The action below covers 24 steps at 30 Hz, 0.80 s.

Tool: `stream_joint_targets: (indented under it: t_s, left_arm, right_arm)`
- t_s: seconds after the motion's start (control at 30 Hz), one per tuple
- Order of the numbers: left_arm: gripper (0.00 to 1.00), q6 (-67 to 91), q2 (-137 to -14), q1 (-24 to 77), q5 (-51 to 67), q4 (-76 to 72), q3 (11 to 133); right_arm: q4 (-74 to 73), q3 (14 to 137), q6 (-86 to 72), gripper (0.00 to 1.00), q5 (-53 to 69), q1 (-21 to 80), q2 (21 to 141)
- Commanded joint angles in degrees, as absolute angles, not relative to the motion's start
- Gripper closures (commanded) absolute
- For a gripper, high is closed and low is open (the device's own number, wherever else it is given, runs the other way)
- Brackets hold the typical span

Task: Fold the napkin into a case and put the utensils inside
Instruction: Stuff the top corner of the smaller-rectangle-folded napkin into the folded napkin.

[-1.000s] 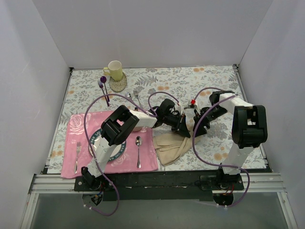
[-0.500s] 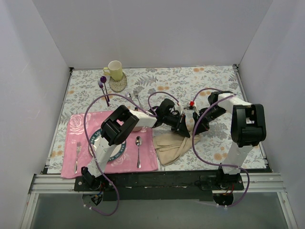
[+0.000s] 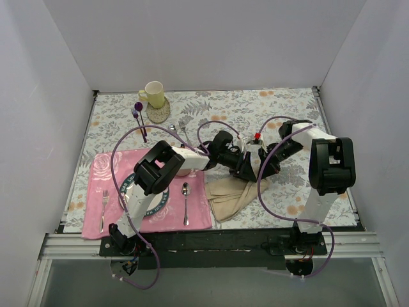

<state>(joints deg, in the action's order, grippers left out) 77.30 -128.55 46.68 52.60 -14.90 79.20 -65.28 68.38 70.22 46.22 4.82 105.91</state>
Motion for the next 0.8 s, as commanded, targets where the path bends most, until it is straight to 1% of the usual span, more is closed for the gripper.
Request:
stream_joint_targets:
  t_s: [0.0,0.1,0.17,0.2,0.23,0.27,0.33,0.37,0.4,0.47,0.53,0.6,0.67,0.77]
  left_arm:
    - [0.55,75.41,-123.22,47.2,51.51,-14.42,80.15]
    - [0.55,75.15,-123.75,47.55,50.89,-13.01,80.95]
    - [0.63,75.06,-124.1,47.55,50.45,-12.66,81.21]
    - [0.69,75.23,-124.19,47.55,50.19,-12.31,81.3]
    - [0.83,75.23,-124.19,47.55,50.19,-11.87,81.39]
    - [0.92,75.23,-124.28,47.55,50.36,-11.52,81.47]
    - [1.0,75.58,-124.1,47.55,50.97,-11.51,81.3]
    - [1.0,76.11,-124.01,47.55,50.98,-11.69,80.69]
    - [1.0,76.81,-124.1,47.55,51.06,-11.86,80.42]
    - [1.0,77.78,-124.28,47.55,51.07,-12.3,79.72]
    - [1.0,79.18,-124.63,47.55,51.06,-12.74,79.28]
    - [1.0,80.15,-124.89,47.55,50.89,-13.45,78.75]
    - [1.0,81.29,-125.15,47.46,50.98,-13.8,78.4]
    - [1.0,82.09,-125.24,47.29,50.98,-14.41,77.43]
  right_arm:
    - [-67.85,71.71,68.73,0.99,49.57,3.96,107.31]
    - [-68.99,72.42,68.82,0.99,50.36,3.52,107.84]
    - [-69.08,72.33,68.82,0.99,50.54,3.6,107.93]
    - [-69.08,72.25,68.91,0.99,50.54,3.6,107.93]
    - [-69.08,72.25,68.82,0.99,50.54,3.6,107.93]
    - [-69.08,72.16,68.82,0.99,50.54,3.6,107.93]
    - [-68.91,72.25,67.95,0.99,50.36,3.6,107.84]
    - [-68.3,72.33,67.33,0.9,50.27,3.6,107.75]
    - [-67.68,72.6,66.45,0.84,50.19,3.6,107.67]
    - [-65.93,73.82,62.95,0.74,50.18,3.6,107.23]
    - [-64.61,74.7,60.65,0.73,50.54,3.6,106.0]
    - [-61.37,74.27,57.57,0.77,50.71,3.6,104.77]
    - [-58.12,71.82,56.35,0.83,50.36,3.6,101.7]
    - [-50.82,67.0,52.83,0.89,47.57,3.95,97.57]
